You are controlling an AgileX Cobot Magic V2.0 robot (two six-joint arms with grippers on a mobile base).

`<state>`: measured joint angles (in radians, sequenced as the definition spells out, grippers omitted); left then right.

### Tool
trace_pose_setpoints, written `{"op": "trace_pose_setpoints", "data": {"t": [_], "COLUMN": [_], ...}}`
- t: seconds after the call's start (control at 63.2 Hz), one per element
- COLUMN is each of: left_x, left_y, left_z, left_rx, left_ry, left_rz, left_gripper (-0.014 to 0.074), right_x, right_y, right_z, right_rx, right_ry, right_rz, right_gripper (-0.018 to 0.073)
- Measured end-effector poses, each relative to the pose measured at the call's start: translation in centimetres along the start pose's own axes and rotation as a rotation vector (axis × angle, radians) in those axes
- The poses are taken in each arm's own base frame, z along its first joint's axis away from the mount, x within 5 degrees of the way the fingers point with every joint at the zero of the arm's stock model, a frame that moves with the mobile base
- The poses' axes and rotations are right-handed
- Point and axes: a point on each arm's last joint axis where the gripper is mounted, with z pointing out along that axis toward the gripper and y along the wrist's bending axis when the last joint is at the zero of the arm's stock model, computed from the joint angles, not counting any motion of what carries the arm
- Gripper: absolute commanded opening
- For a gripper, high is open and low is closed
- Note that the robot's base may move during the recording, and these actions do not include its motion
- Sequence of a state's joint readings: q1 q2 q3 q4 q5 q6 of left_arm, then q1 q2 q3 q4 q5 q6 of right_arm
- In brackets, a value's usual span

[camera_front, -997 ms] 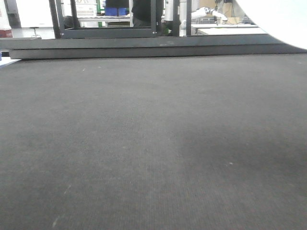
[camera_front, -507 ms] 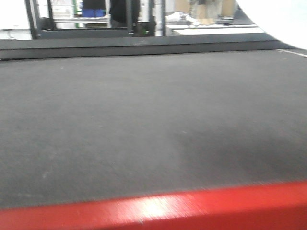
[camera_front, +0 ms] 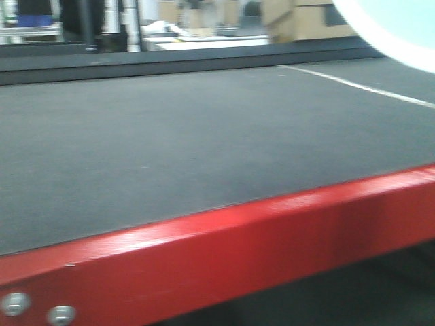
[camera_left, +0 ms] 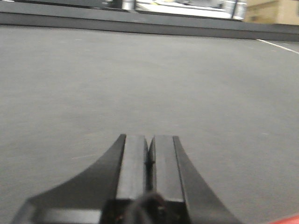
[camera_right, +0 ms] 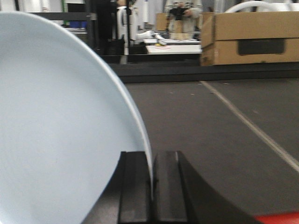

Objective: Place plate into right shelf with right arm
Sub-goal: 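Drive the base away from the table holding the plate in the right gripper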

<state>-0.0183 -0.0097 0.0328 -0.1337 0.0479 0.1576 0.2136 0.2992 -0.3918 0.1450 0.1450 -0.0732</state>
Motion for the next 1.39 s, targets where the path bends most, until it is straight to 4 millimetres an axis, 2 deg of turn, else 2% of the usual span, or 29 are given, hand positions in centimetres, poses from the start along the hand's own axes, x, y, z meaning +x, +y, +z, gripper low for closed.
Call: {"op": "trace_pose_setpoints", "data": {"t": [1.393], "left_x": [0.00], "left_y": [0.00], "left_z": [0.00], "left_rx": [0.000], "left_ry": [0.000], "left_rz": [0.000], "left_gripper": [-0.0128], "right_x": [0.02], "right_y": [0.00], "right_z": [0.00], "right_rx": [0.000], "right_ry": [0.002], "right_rz": [0.000], "right_gripper": [0.0052]}}
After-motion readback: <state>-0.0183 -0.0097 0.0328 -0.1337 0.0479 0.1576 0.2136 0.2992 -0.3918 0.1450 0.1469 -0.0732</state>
